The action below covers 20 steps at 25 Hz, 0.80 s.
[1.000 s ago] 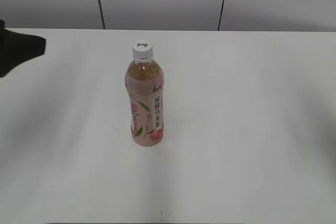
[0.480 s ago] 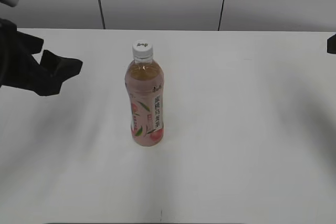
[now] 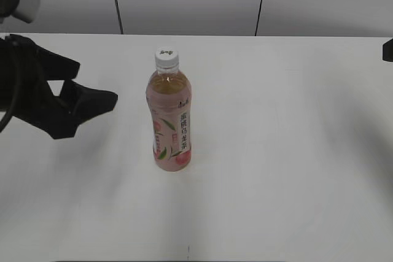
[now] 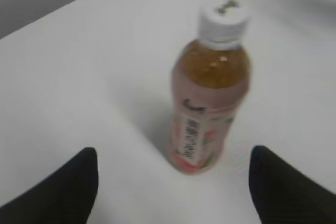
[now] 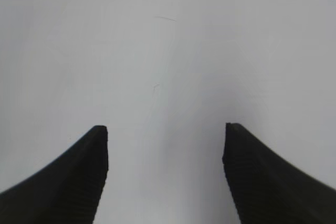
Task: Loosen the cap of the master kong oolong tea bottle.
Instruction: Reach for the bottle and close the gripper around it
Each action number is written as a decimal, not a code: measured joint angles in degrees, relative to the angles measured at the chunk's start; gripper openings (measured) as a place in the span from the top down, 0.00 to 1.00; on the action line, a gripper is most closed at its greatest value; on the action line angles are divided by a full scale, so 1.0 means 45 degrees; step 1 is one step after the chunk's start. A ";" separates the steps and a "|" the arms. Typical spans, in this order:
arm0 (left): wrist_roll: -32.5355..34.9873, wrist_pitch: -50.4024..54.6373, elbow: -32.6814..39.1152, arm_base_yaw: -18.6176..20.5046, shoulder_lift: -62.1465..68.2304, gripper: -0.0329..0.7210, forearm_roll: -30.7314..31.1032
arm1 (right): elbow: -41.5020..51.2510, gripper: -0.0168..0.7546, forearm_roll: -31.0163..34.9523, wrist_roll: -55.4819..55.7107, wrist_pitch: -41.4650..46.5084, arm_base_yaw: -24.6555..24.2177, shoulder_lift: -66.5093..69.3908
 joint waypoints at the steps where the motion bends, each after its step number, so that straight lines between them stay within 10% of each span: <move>1: 0.0142 0.0737 0.0000 0.0000 0.0000 0.25 -0.0255 | 0.0000 0.31 0.0000 0.0000 -0.0011 0.0000 0.0000; 6: -0.0724 0.3605 0.0079 0.0013 0.0000 0.25 -0.0277 | 0.0000 0.31 0.0004 0.0000 -0.0011 0.0000 0.0000; 10: -0.4316 0.4888 0.0150 0.0013 0.0166 0.26 0.3609 | 0.0000 0.31 0.0015 -0.0010 -0.0011 0.0000 0.0000; 14: -1.1465 0.1834 0.0257 0.0106 0.0261 0.26 0.9079 | 0.0000 0.31 0.0096 -0.0010 -0.0011 -0.0008 0.0000; 20: -1.3335 -0.4753 0.1391 -0.0527 -0.0004 0.26 1.0765 | 0.0000 0.31 0.0224 -0.0010 -0.0011 -0.0014 0.0014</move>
